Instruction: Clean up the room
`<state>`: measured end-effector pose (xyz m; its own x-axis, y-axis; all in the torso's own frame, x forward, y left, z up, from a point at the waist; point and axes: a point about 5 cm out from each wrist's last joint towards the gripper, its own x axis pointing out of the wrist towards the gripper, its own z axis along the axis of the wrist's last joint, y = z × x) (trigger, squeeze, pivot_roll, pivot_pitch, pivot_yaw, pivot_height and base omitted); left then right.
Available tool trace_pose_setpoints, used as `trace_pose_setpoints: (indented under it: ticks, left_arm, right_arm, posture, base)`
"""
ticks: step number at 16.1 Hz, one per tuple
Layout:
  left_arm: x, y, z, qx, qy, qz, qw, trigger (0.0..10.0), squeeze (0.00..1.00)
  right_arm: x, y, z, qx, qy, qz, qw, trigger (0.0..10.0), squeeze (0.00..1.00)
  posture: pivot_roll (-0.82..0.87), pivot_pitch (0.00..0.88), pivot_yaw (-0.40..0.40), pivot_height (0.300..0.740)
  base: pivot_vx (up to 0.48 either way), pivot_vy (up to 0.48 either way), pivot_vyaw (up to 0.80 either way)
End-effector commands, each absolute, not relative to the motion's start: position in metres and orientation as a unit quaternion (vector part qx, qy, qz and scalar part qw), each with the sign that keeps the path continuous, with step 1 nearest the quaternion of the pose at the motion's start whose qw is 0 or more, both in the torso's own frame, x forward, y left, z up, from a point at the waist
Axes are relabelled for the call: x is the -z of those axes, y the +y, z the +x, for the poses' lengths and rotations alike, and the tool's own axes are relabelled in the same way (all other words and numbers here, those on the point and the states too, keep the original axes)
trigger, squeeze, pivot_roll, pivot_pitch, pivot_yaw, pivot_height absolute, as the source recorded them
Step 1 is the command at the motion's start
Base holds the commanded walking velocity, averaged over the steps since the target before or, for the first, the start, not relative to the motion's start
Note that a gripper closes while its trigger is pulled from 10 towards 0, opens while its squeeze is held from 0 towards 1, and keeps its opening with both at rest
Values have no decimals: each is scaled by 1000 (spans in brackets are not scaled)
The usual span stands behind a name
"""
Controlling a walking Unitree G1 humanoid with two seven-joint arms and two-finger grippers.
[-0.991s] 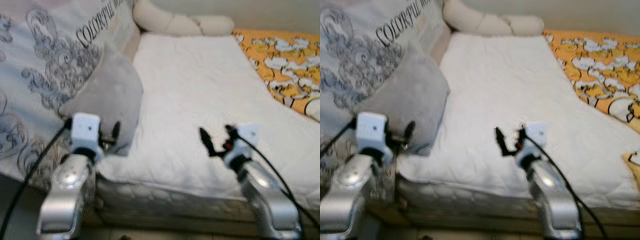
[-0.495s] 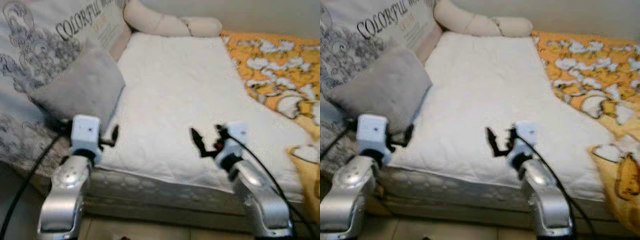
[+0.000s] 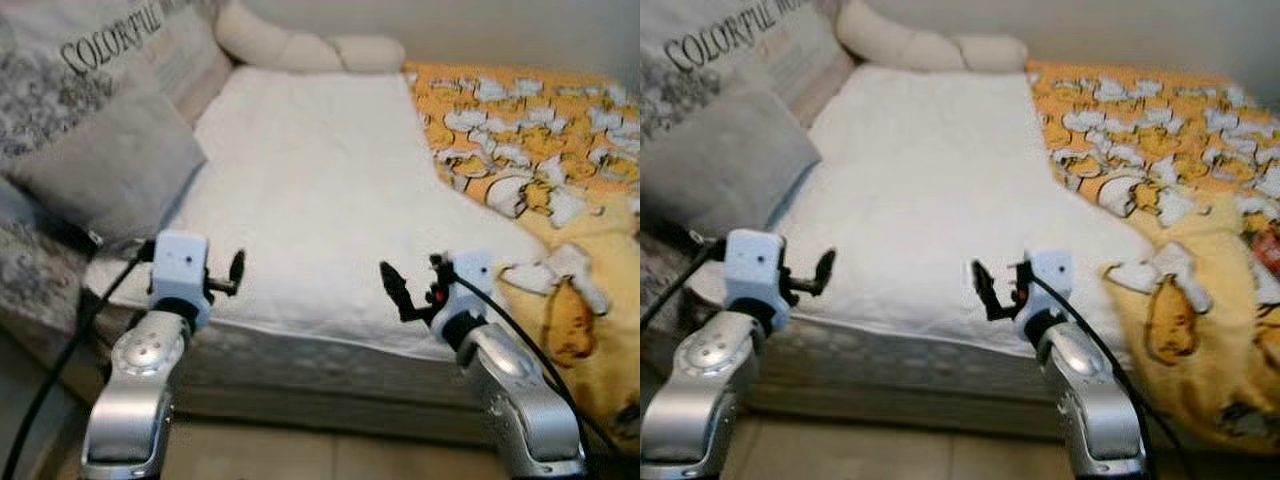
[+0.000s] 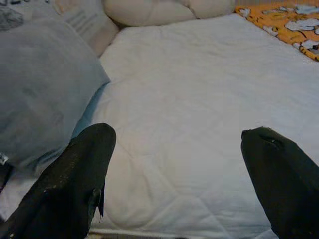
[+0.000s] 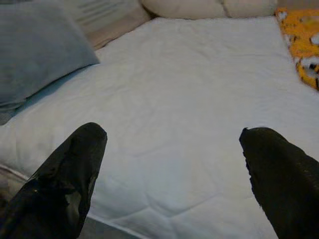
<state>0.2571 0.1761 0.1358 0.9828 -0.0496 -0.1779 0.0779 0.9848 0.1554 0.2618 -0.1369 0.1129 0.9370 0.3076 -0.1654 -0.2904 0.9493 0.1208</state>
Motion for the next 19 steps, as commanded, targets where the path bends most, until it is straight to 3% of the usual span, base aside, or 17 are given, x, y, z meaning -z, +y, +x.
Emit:
trace_pose_setpoints:
  ticks: [1,7,12,19]
  left_arm:
    - [-137,170,258,39,85,80,992,10000,1000]
    - [-135,170,257,42,87,84,992,10000,1000]
    - [-134,169,259,45,86,85,992,10000,1000]
    - [-136,169,266,44,81,85,992,10000,1000]
  right_arm:
    - [-112,-145,262,-139,94,37,985,10000,1000]
    - [-111,-149,262,-133,95,30,986,10000,1000]
    - [-108,-157,269,-72,100,-17,992,10000,1000]
    - [-110,-161,276,-81,105,-3,991,10000,1000]
  posture:
    - [41,0,15,740]
    - [27,0,20,740]
    - [13,0,25,740]
    - [21,0,14,740]
  base:
    - [0,-401,0]
    - [0,-396,0]
    - [0,-389,0]
    - [0,-381,0]
